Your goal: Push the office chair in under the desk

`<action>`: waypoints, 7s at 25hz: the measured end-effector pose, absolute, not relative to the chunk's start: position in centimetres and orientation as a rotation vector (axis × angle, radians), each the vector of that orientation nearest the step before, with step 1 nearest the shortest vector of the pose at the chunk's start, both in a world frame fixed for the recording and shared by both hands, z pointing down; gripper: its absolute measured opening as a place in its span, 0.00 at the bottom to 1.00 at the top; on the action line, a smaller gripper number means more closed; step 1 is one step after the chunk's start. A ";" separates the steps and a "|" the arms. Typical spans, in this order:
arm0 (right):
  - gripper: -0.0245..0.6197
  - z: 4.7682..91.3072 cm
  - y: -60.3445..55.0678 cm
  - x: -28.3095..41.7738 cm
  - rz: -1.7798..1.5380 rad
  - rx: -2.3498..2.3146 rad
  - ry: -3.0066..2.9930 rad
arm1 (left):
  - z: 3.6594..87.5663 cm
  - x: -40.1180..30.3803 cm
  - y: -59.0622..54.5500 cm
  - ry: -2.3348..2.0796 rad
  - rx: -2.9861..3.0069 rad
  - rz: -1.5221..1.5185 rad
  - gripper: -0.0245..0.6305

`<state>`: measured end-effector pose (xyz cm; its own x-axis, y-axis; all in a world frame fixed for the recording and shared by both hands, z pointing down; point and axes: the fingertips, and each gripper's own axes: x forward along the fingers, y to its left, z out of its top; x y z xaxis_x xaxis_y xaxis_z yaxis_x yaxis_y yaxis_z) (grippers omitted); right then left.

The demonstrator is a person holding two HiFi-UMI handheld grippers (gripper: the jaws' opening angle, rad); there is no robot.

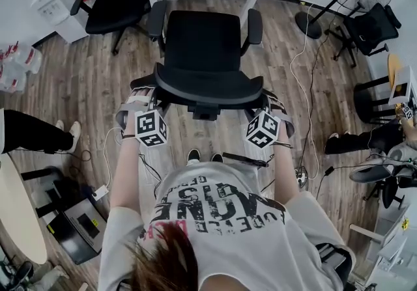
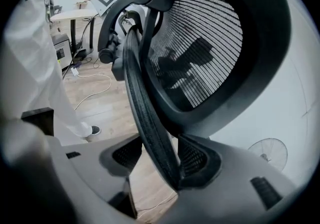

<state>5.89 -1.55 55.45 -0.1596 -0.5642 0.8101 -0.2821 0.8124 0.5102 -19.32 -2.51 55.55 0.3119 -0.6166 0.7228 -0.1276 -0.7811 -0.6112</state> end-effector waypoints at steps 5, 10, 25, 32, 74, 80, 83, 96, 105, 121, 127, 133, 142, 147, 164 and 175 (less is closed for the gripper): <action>0.36 55.6 -1.0 5.9 -0.288 0.642 -1.752 | 55.6 -19.3 -1.6 0.684 -2.140 -1.473 0.35; 0.36 55.6 0.2 6.3 -0.288 0.654 -1.749 | 55.0 -20.7 -0.8 0.790 -2.198 -1.461 0.39; 0.36 55.3 0.5 4.5 -0.277 0.695 -1.746 | 55.2 -23.0 -2.6 0.658 -2.212 -1.463 0.41; 0.37 55.4 -1.5 3.8 -0.270 0.692 -1.748 | 55.3 -23.7 -4.6 0.658 -2.233 -1.470 0.42; 0.36 55.3 0.3 7.4 -0.282 0.619 -1.778 | 55.1 -21.2 -1.7 0.806 -2.203 -1.453 0.41; 0.36 55.3 -1.7 7.1 -0.297 0.636 -1.775 | 55.2 -21.5 -4.1 0.808 -2.214 -1.459 0.42; 0.36 55.3 -3.1 7.0 -0.306 0.638 -1.772 | 55.4 -21.7 -5.6 0.809 -2.224 -1.472 0.42; 0.36 55.1 -7.8 8.3 -0.375 0.617 -1.770 | 55.3 -20.5 -9.4 0.839 -2.215 -1.501 0.41; 0.36 55.3 -10.5 10.9 -0.409 0.572 -1.777 | 55.4 -17.9 -10.7 0.893 -2.204 -1.517 0.41; 0.36 55.3 -15.8 12.9 -0.456 0.549 -1.785 | 55.4 -16.0 -14.8 0.951 -2.182 -1.535 0.41; 0.36 55.2 -17.1 13.3 -0.473 0.538 -1.790 | 55.3 -15.5 -15.7 0.975 -2.175 -1.534 0.41; 0.36 55.4 -19.4 14.4 -0.479 0.521 -1.793 | 55.4 -14.4 -17.6 0.990 -2.168 -1.537 0.41; 0.36 55.5 -21.5 14.6 -0.493 0.514 -1.797 | 55.5 -14.2 -19.5 1.000 -2.162 -1.545 0.41; 0.36 55.5 -22.7 14.8 -0.498 0.509 -1.798 | 55.6 -14.0 -20.5 1.009 -2.157 -1.550 0.41; 0.36 55.4 -25.8 15.2 -0.533 0.501 -1.803 | 55.4 -13.6 -23.1 1.038 -2.131 -1.554 0.41; 0.36 55.5 -27.9 15.4 -0.540 0.496 -1.797 | 55.5 -13.3 -24.7 1.054 -2.111 -1.540 0.41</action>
